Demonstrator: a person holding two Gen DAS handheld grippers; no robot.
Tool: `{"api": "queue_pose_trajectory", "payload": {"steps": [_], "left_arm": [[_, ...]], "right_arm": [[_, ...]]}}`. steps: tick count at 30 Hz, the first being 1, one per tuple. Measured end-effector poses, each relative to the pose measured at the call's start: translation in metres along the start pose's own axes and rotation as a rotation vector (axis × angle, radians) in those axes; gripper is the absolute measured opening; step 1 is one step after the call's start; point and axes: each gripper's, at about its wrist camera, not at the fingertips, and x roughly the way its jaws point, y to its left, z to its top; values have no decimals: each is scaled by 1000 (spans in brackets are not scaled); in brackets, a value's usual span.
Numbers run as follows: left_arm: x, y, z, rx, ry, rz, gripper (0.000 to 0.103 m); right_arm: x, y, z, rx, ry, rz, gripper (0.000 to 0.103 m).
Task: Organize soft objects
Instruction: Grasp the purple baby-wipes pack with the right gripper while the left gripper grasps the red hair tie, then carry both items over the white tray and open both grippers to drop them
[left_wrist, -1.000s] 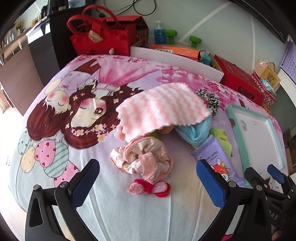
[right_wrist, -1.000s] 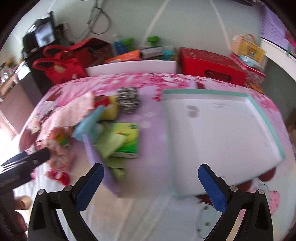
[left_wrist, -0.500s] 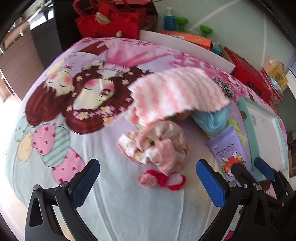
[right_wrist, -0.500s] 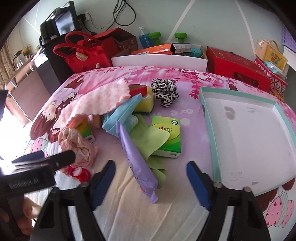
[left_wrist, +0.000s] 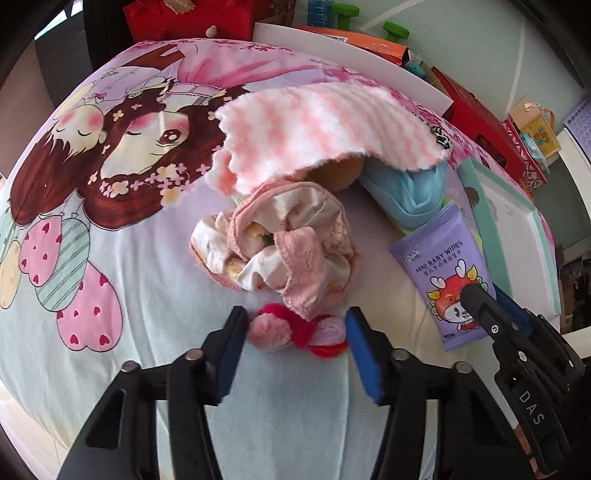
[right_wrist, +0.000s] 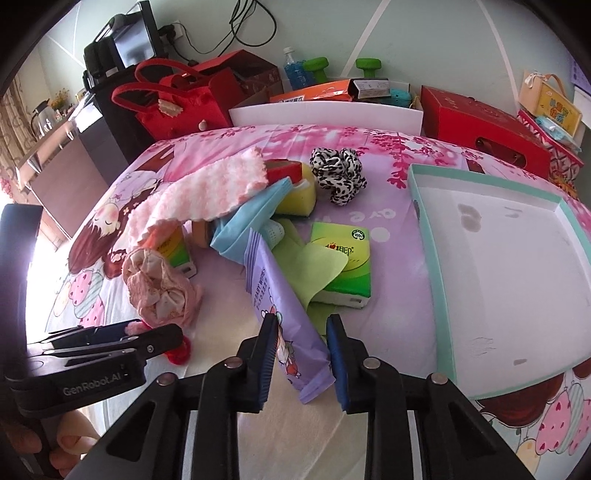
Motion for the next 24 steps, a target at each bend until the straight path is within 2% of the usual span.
{"api": "queue_pose_trajectory", "payload": {"steps": [4,8,12,13,14,24], "left_arm": [[0,-4,-2,10,1,-5,54],[-2,-8,-4,21,-2,-5,50],[-16,-9,-1,31,-30,-18,33],[-20,-10,0,35,-42,-23,31],[-24,-10,2,38,-49,-26,19],[-35,-19,2,80,-83,-28,18]], "right_arm": [[1,1,0,-8,4,-4,26],[-7,3,1,-19,-21,9,19],[-16,6,3,-31,-50,27,16],[-18,6,3,-31,-55,29,16],[-21,5,4,-28,-65,31,15],[-42,-4,8,12,-131,48,15]]}}
